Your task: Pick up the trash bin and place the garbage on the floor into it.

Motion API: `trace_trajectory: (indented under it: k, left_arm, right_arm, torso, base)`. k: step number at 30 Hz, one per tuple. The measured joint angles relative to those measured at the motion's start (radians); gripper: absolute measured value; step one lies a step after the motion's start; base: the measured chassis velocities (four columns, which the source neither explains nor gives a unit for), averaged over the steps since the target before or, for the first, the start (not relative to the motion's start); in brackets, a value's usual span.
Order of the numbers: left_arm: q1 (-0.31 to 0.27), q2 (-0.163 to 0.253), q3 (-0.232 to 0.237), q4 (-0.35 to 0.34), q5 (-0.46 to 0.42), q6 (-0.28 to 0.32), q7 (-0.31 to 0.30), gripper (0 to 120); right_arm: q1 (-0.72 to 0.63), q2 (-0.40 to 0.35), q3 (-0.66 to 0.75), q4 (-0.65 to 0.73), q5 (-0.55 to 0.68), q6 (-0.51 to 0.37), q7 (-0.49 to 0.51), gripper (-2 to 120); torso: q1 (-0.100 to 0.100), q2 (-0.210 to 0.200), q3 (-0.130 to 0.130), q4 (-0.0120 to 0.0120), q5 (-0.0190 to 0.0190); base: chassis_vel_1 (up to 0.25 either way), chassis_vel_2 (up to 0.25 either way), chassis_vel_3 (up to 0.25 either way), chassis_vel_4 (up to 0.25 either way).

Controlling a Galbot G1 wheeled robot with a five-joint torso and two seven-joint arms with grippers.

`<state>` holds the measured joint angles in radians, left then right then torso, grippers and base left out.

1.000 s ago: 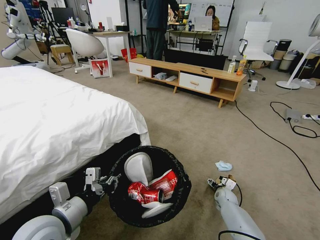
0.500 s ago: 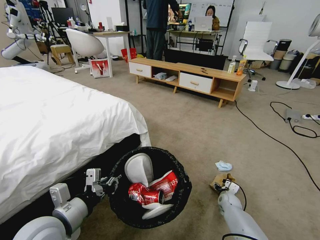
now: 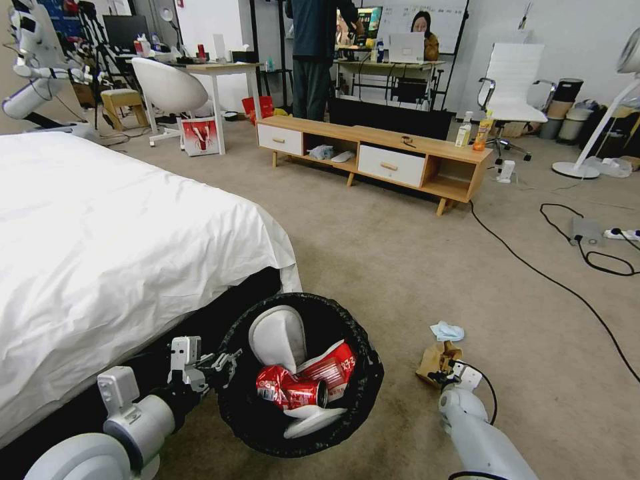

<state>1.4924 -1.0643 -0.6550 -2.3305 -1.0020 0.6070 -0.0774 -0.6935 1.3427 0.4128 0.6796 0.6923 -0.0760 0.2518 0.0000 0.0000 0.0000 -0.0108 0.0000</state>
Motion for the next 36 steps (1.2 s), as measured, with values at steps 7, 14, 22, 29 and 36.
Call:
trace_trajectory:
  k: [7,14,22,29,36]
  left_arm:
    - [0.000,0.000,-0.001,-0.001,0.000,-0.001,-0.001,2]
    - [0.001,-0.001,-0.001,-0.001,-0.001,-0.001,-0.002,2]
    - [-0.003,0.002,-0.004,0.000,-0.005,-0.001,-0.004,2]
    - [-0.010,0.002,-0.001,0.005,-0.008,-0.001,-0.006,2]
    - [-0.002,0.007,-0.006,0.006,-0.017,0.000,-0.007,2]
  right_arm:
    - [-0.023,-0.010,0.004,0.029,-0.009,0.014,0.004,0]
    - [-0.141,-0.064,0.025,0.233,-0.035,0.028,0.025,0]
    - [-0.242,-0.117,0.080,0.475,-0.141,0.064,0.029,0]
    - [-0.277,-0.149,0.116,0.728,-0.263,0.122,0.005,0]
    - [-0.260,-0.174,0.089,0.985,-0.356,0.208,-0.038,0]
  torso:
    - [0.000,0.000,0.000,0.0000,0.0001]
    - [0.000,0.000,0.000,-0.0002,-0.0001]
    - [0.000,0.000,0.000,-0.0002,0.0000]
    - [0.000,0.000,0.000,0.0001,-0.0001]
    - [0.000,0.000,0.000,0.0001,-0.0002]
  base:
    - [0.000,0.000,0.000,0.000]
    - [0.000,0.000,0.000,0.000]
    - [0.000,0.000,0.000,0.000]
    - [0.000,0.000,0.000,0.000]
    - [0.000,0.000,0.000,0.000]
